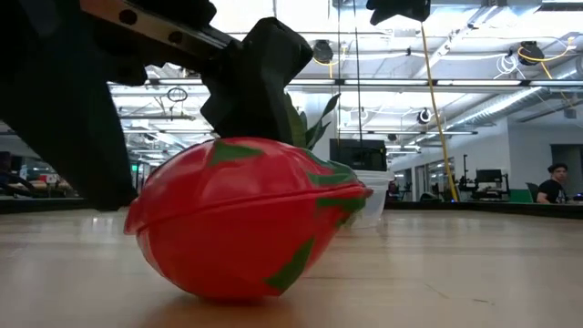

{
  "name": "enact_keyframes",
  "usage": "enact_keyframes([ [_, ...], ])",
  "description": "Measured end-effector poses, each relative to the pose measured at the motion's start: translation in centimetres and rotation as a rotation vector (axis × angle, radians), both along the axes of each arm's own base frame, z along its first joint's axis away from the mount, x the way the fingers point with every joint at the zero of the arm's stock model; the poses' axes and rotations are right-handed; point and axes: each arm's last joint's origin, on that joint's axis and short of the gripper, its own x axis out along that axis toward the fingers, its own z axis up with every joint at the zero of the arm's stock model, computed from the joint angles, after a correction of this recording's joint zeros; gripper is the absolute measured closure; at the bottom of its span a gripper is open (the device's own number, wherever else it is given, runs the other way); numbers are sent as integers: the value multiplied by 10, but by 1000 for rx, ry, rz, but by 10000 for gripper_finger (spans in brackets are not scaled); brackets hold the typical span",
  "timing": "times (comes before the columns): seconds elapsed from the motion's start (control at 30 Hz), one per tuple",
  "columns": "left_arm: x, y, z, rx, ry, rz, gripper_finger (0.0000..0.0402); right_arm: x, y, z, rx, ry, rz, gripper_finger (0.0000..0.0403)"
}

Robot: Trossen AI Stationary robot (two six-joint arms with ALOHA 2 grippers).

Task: Pick and placing Produce into tupperware
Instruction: Put the dragon fruit into the transparent bin

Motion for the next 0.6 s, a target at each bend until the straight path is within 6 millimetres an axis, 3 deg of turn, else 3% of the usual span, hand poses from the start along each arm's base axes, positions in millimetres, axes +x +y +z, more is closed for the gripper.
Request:
enact_keyframes([
  [0.27, 4, -2, 3, -38, -35, 12, 89, 0, 0, 0, 0, 0, 0, 282],
  [0.6, 9, 1, -9, -64, -12, 42, 89, 1, 1, 1, 19, -15, 13, 282],
])
